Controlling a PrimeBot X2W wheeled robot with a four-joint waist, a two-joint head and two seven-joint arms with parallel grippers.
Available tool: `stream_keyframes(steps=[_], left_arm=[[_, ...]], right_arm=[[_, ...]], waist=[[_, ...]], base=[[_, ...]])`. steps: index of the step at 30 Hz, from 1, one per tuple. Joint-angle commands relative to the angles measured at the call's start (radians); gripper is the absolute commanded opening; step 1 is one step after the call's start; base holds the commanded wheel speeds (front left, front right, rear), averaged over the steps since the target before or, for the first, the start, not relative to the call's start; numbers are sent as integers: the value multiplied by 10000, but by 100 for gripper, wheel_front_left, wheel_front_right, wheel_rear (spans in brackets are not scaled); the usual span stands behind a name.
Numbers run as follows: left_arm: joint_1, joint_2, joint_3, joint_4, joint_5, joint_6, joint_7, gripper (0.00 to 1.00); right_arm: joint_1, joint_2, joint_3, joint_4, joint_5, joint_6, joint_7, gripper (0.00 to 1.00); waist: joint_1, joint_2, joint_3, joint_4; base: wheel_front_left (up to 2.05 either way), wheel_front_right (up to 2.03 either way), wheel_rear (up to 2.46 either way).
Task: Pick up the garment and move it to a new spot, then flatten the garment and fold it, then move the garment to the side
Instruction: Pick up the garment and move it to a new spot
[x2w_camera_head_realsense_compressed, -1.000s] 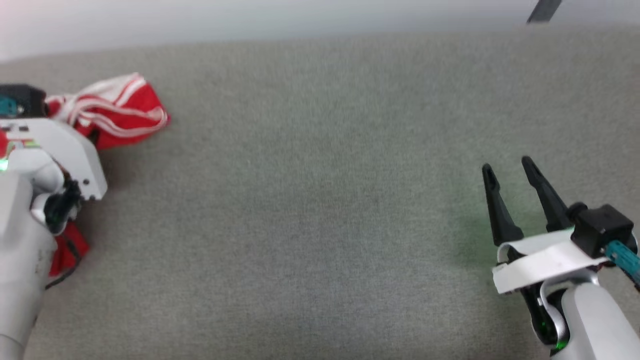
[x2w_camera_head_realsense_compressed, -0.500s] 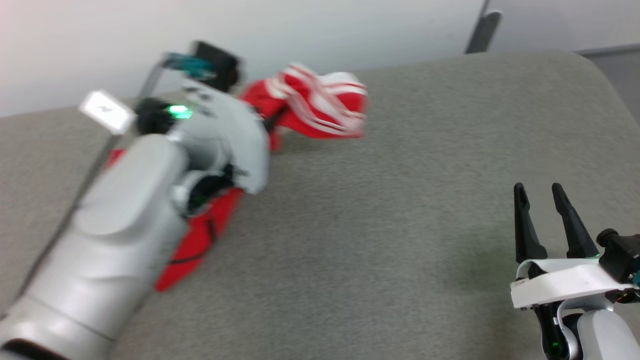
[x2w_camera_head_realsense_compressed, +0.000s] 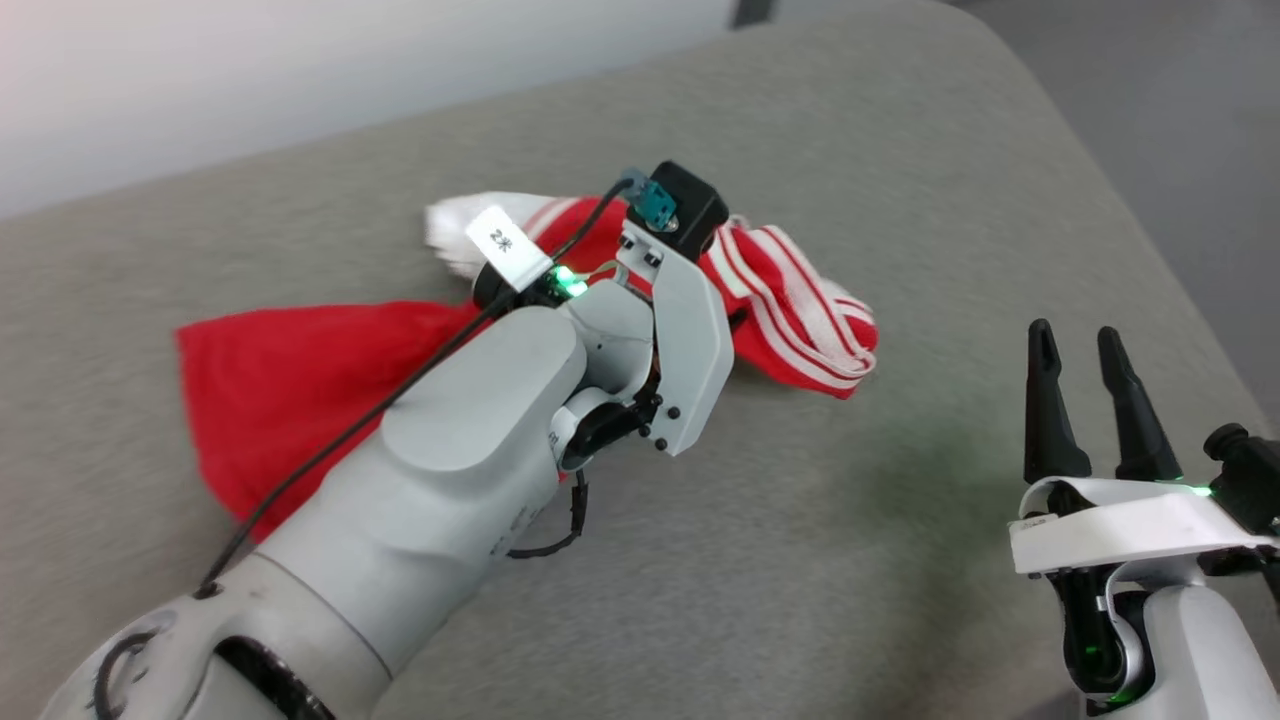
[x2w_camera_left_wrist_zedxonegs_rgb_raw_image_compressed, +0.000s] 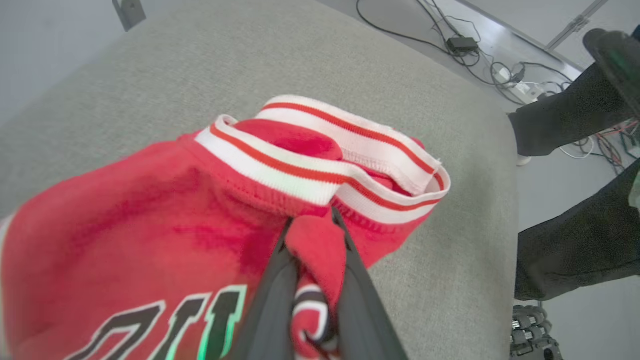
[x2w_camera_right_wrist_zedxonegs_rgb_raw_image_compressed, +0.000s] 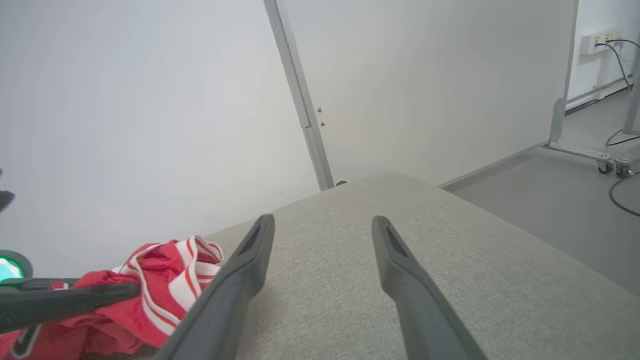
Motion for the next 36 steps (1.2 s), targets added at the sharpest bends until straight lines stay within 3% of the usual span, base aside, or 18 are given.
stream_keyframes(steps=[1,4,11,17,18,19,20,21,22,25,30,36], left_arm=[[-158,-49,-156,362,-239,7,-134,0],[-289,-82,-382,969,-461,7,-292,0],[-406,-203,-1116,2264,-936,7,-243,0],[-132,24,-2026,2983,-1270,16,250,0],[-99,77,-2145,2975,-1345,17,338,3],[-97,154,-2262,2901,-1403,16,400,19],[-101,250,-2352,2814,-1466,16,418,52],[-149,351,-2417,2696,-1532,16,408,96],[-178,466,-2462,2568,-1638,16,381,100],[-300,841,-2542,2181,-1854,42,126,100],[-549,855,-2460,1401,-2301,16,-641,100],[-195,979,-2124,419,-2974,13,-2462,100]], right_arm=[[-134,52,109,39,357,-14,-7,100],[-79,51,159,91,691,-14,-7,100],[99,50,-151,-35,1060,-14,-7,100],[126,51,-205,-101,1152,-14,-7,100],[126,50,-200,-105,1144,-14,-7,100],[112,50,-162,-104,1137,-14,-7,100],[100,50,-108,-85,1114,-14,-7,100],[86,50,-54,-54,1080,-14,-7,100],[71,50,9,-17,1036,-14,-7,100],[46,46,242,82,847,-14,-7,100],[158,46,219,76,341,-14,-7,100],[365,13,-99,19,-608,-14,-7,100]], waist=[[0,0,1012,-1403],[0,0,1186,-1782],[0,0,1413,-1857],[0,0,1447,-1865],[0,0,1432,-1861],[0,0,1415,-1857],[0,0,1370,-1850],[0,0,1320,-1839],[0,0,1247,-1828],[0,0,936,-1741],[0,0,465,-1118],[0,0,-339,191]], base=[[0,0,0],[0,0,0],[0,0,0],[0,0,0],[0,0,0],[0,0,0],[0,0,0],[0,0,0],[0,0,0],[0,0,0],[0,0,0],[0,0,0]])
